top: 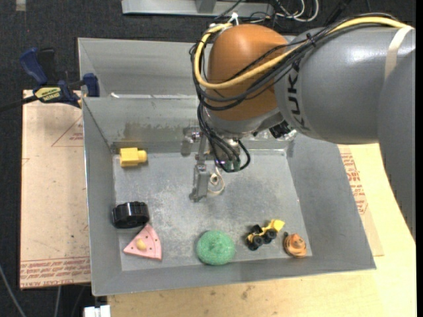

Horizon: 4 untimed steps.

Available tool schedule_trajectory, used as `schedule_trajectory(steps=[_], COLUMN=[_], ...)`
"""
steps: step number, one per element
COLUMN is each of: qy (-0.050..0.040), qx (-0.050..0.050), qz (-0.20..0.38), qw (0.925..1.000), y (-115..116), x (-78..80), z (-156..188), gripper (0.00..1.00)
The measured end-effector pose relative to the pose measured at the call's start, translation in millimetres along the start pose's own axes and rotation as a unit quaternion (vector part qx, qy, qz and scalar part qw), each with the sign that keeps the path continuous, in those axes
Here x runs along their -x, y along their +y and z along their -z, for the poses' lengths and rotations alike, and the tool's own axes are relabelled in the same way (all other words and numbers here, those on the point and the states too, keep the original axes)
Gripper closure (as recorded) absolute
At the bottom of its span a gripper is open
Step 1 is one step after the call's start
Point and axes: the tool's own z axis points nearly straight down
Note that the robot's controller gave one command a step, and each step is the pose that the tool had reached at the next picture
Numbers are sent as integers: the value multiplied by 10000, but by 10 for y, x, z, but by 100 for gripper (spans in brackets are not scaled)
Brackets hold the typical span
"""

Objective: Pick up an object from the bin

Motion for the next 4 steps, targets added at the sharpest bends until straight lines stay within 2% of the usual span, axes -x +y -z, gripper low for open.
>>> schedule_trajectory(steps=[1,2,3,4], qy=[-38,-80,-48,-19], qx=[5,8,9,-10], qz=[-13,194,1187,1189], qw=[10000,9998,9929,9929], y=[-7,467,358,375], x=[15,83,-96,-377], z=[49,-483,-1126,-1374], gripper=[0,0,0,0])
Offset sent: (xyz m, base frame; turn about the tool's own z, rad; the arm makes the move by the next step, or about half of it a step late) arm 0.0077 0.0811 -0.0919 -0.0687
